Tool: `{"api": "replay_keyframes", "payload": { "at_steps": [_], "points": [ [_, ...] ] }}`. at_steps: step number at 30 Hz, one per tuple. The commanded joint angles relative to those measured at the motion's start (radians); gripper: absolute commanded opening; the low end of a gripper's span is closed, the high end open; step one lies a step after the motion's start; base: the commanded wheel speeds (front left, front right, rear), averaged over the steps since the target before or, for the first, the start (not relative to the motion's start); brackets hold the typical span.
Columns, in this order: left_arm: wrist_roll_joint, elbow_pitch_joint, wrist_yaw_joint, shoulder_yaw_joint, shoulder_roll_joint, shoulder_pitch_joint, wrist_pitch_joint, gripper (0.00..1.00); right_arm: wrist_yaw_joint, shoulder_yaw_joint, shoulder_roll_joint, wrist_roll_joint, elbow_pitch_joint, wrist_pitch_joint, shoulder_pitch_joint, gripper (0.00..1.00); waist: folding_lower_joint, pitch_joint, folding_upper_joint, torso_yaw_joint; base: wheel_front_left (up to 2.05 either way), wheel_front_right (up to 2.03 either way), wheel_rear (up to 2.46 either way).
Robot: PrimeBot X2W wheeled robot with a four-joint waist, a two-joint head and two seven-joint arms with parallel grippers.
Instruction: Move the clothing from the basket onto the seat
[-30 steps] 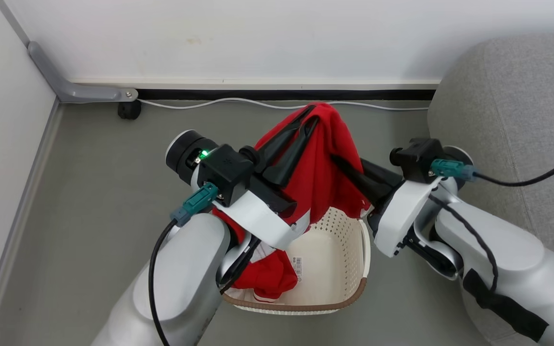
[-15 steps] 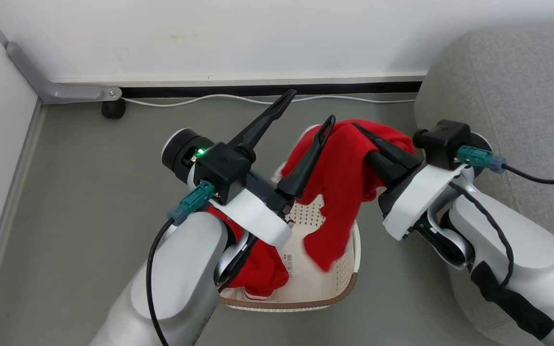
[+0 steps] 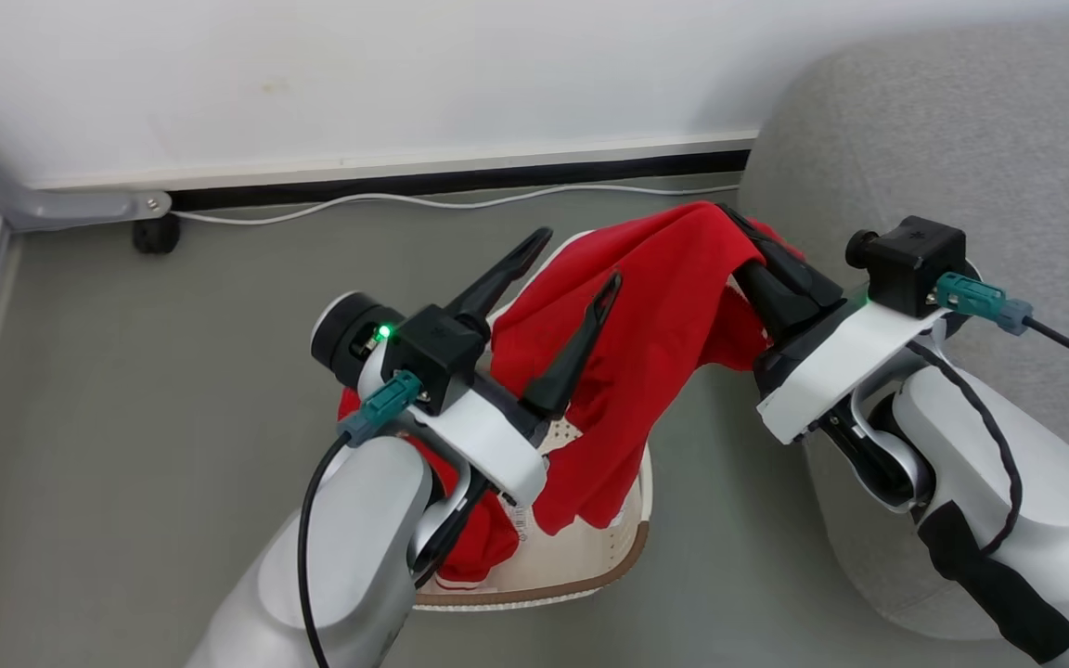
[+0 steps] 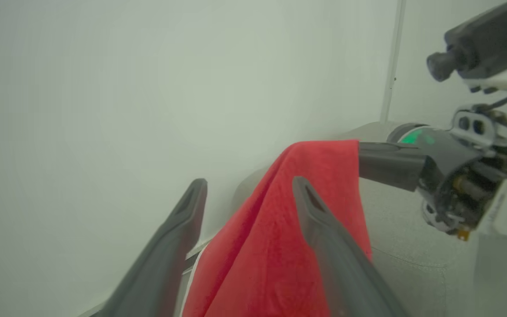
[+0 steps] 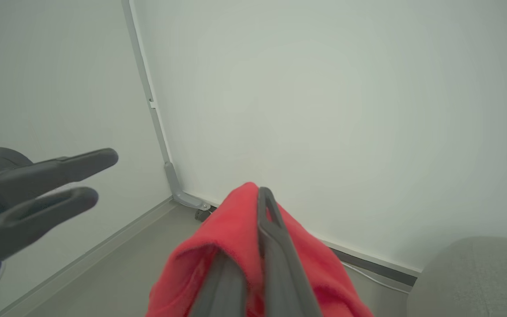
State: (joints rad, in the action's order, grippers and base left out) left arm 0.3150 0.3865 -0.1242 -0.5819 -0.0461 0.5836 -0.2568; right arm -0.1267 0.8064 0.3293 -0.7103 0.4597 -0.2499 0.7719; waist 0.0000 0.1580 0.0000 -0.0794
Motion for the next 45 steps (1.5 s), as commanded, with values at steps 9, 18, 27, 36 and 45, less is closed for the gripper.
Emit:
{"api": "replay_keyframes", "payload": {
  "at_steps": [9,18,27,36,45],
  "points": [
    [0.009,0.020,-0.006,0.005,-0.022,-0.021,-0.005,1.00,-0.004,-0.114,-0.012,0.032,-0.052,-0.012,-0.066,0.00,0.0000,-0.021,0.0000,-0.115,0.00,0.00,0.00],
    [0.035,0.035,-0.006,-0.020,-0.030,-0.058,-0.005,1.00,-0.004,-0.191,-0.011,0.049,-0.075,-0.012,-0.113,0.00,0.0000,-0.048,0.0000,-0.235,0.00,0.00,0.00],
    [0.055,0.024,-0.006,-0.024,-0.029,-0.088,-0.005,1.00,-0.004,-0.256,-0.012,0.061,-0.108,-0.012,-0.161,0.00,0.0000,-0.075,0.0000,-0.360,0.00,0.00,0.00],
    [0.053,0.013,-0.006,-0.012,-0.026,-0.125,-0.005,1.00,-0.004,-0.332,0.010,0.075,-0.153,-0.012,-0.230,0.00,0.0000,-0.094,0.0000,-0.449,0.00,0.00,0.00],
    [0.053,0.005,-0.006,-0.036,-0.019,-0.136,-0.005,1.00,-0.004,-0.426,0.027,0.103,-0.203,-0.012,-0.287,0.00,0.0000,-0.079,0.0000,-0.453,0.00,0.00,0.00]
  ]
}}
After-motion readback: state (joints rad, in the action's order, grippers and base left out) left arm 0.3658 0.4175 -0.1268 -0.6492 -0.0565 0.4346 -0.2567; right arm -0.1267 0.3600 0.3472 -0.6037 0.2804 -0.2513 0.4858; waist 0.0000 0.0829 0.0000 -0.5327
